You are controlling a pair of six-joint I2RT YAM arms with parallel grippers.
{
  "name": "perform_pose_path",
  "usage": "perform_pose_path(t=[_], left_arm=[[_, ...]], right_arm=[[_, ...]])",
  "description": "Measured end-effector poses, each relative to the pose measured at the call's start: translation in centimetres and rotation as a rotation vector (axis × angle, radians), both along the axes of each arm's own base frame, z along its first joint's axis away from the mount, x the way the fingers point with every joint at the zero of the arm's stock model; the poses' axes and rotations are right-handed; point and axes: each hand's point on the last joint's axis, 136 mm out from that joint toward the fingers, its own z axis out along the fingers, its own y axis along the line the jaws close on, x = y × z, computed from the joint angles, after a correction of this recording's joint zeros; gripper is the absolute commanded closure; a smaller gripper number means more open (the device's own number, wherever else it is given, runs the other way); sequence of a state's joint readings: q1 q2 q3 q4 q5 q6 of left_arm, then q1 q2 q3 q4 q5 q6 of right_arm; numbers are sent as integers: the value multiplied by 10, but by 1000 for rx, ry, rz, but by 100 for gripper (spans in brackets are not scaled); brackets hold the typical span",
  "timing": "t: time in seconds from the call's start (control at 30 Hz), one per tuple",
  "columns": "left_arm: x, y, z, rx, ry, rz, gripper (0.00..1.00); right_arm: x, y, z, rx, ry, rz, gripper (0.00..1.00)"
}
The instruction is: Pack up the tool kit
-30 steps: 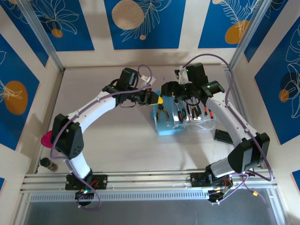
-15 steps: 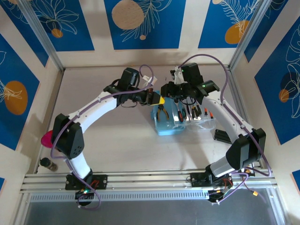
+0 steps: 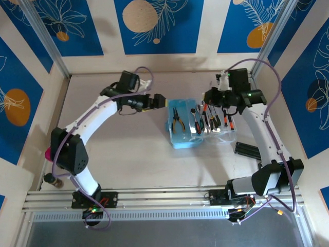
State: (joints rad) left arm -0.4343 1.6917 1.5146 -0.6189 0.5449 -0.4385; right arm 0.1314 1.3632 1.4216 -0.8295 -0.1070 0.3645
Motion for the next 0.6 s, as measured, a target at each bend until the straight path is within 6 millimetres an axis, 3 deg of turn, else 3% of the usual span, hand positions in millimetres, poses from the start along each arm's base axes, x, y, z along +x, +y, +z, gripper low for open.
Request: perform_pose_path(t=[0.07, 0.17, 0.37, 0.6], left_arm=[[11, 33, -15, 112, 6, 88, 0], [12, 64, -36, 257, 24, 149, 0], [-3, 78, -65, 370, 70, 140, 0], [-9, 81, -76, 386, 94, 136, 0]], right_arm=[[-4, -22, -14, -73, 48, -39, 100], [-8, -50, -38, -174, 136, -85, 100], [-7, -87, -77, -352, 282, -130, 100], [12, -102, -79, -472, 284, -124, 100]])
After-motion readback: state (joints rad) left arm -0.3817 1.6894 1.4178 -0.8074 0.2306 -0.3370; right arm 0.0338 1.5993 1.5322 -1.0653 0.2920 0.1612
